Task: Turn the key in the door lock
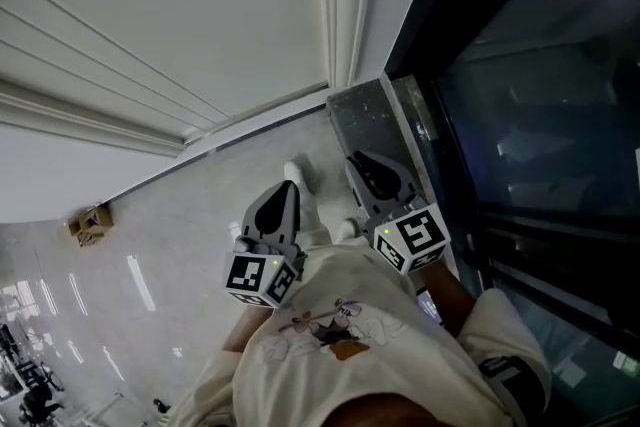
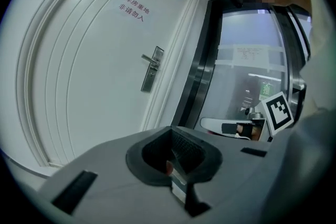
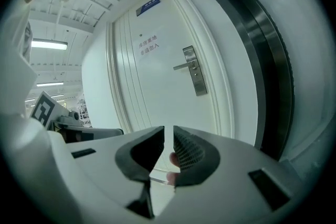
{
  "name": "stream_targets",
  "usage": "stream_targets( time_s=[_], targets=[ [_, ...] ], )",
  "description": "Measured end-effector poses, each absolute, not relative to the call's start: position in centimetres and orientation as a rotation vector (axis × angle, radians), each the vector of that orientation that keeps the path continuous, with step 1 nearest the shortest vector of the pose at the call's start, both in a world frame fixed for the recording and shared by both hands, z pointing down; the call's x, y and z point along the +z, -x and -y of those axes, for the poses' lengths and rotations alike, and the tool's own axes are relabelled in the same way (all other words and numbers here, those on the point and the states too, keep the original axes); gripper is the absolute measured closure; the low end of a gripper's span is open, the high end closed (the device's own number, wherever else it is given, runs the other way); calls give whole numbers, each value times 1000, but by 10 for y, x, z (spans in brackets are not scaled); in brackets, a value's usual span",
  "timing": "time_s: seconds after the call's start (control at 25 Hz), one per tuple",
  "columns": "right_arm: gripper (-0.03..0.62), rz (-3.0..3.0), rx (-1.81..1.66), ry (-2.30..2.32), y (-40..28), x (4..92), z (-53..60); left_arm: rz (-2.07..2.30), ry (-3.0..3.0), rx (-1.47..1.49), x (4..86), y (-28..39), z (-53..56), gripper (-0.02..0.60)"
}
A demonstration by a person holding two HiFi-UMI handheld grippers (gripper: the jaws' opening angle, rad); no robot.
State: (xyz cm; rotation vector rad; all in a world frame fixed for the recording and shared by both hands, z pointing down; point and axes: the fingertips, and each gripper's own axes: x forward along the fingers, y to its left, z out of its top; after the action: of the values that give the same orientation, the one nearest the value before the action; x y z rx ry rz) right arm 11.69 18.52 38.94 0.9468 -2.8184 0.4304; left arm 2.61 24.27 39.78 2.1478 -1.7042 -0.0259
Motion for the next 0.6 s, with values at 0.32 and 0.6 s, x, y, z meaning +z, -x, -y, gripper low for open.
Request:
stream_targets(
  time_s=[0.32, 0.6],
  targets=[
    [513, 2772, 382, -1010, -40, 388, -74, 1663, -2207, -19, 403, 45, -131, 578],
    [517, 2783, 267, -1377, 6, 328, 69, 1576, -2325, -59, 372, 103, -35, 578]
  ],
)
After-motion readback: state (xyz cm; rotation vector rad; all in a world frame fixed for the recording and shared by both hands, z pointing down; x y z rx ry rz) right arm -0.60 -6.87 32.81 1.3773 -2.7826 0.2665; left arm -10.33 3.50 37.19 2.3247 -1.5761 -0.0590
